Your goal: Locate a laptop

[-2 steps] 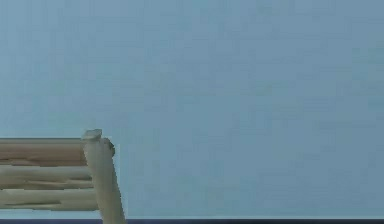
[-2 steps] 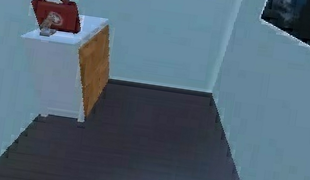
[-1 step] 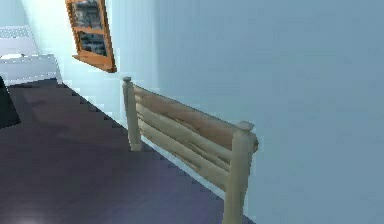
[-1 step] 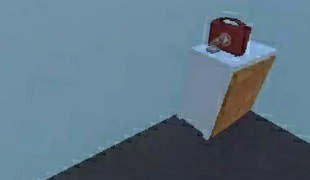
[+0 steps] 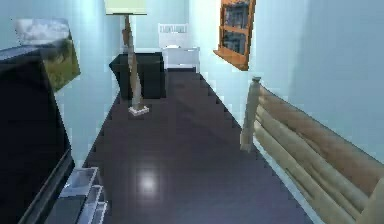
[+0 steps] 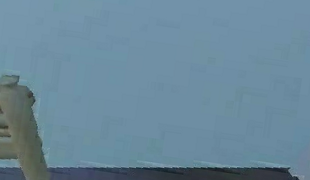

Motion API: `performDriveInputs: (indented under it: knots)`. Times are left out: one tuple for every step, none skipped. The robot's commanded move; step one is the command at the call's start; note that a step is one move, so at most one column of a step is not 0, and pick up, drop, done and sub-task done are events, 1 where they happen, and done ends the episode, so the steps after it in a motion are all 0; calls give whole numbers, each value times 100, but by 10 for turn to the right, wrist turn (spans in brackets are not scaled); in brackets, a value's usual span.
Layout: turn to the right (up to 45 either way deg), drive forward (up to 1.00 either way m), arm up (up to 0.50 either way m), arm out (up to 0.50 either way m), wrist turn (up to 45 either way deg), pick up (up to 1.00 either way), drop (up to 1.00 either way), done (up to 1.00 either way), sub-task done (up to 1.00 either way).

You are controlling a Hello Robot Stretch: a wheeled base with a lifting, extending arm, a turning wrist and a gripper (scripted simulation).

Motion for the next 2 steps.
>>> performDriveInputs:
  knots:
    - [0, 100, 0, 0, 0, 0, 0, 0, 0]
    - [0, 100, 0, 0, 0, 0, 0, 0, 0]
